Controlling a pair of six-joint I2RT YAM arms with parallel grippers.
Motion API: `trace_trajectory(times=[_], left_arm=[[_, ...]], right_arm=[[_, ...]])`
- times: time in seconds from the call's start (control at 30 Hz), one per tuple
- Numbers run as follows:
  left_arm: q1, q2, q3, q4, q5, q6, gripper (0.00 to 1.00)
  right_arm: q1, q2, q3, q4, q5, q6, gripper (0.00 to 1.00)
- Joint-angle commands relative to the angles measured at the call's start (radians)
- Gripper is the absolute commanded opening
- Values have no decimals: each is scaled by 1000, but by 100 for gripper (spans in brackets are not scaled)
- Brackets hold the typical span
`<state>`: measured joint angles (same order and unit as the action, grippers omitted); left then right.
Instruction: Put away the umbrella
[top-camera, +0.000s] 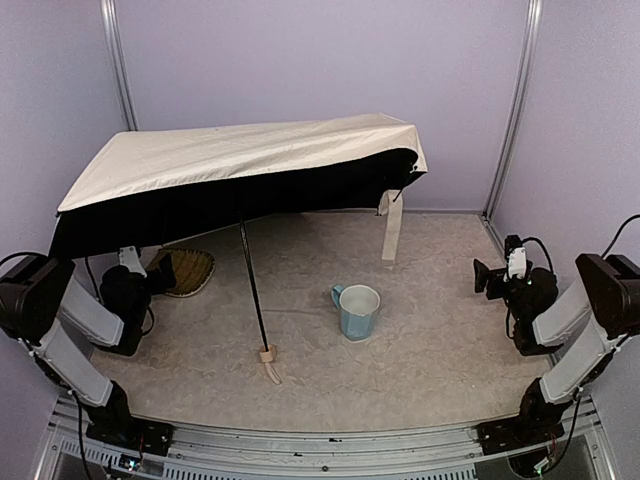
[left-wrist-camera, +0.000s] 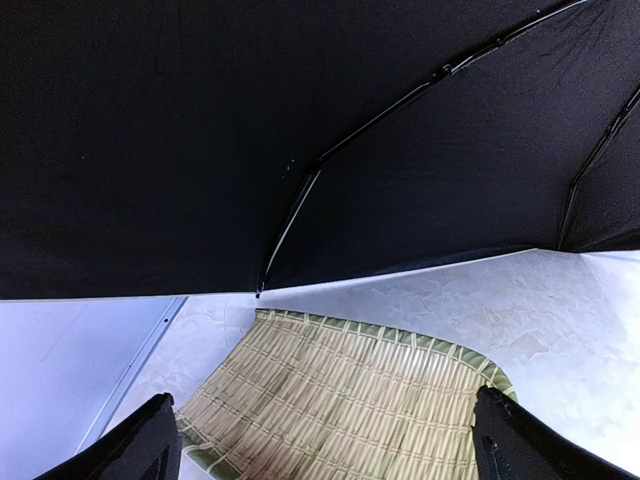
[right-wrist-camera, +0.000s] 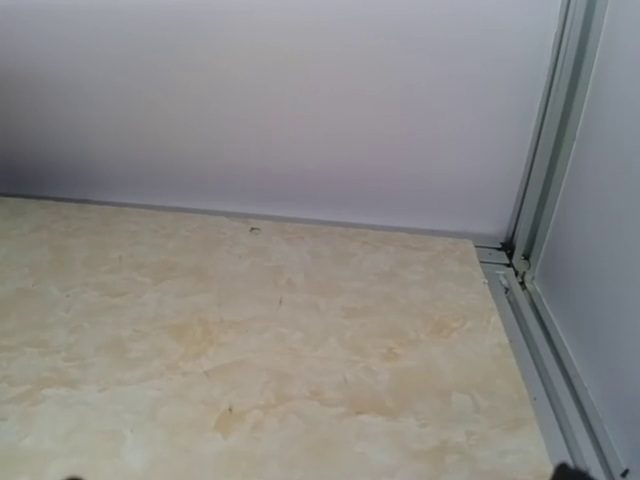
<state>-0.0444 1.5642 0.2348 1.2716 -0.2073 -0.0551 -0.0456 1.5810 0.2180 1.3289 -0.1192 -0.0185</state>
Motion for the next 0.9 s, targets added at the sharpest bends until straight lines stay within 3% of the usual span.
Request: trace_trajectory(times=[0.0,0.23,0.33,0.47,0.53,0.57,0.67,0.77,0.87], left_arm=[[8,-9,9,23,9,8,99],[10,-9,9,23,9,7,99],[-10,-51,16,-26,103,58,99],[-159,-190,58,-185,-141,158,99],[-223,-257,75,-292,-189,109,98],[-248,-299,78,-355,-164,105,94],[-408,-394,88,-479,-291,140,82],[-497,-485,162,-754,-150,12,81],[-547,-520,134,-719,25,-207,81]], right_arm=[[15,0,17,-14,-1,-14,100],[16,-3,17,-9,-23,-23,100],[16,-76,45,-118,-78,-44,100],[16,-236,119,-353,-30,8,100],[15,-292,142,-404,-94,58,100],[16,-309,150,-413,-158,65,100],[18,-329,197,-476,-275,121,98],[22,-330,255,-565,-341,167,94],[37,-341,278,-591,-381,185,91]])
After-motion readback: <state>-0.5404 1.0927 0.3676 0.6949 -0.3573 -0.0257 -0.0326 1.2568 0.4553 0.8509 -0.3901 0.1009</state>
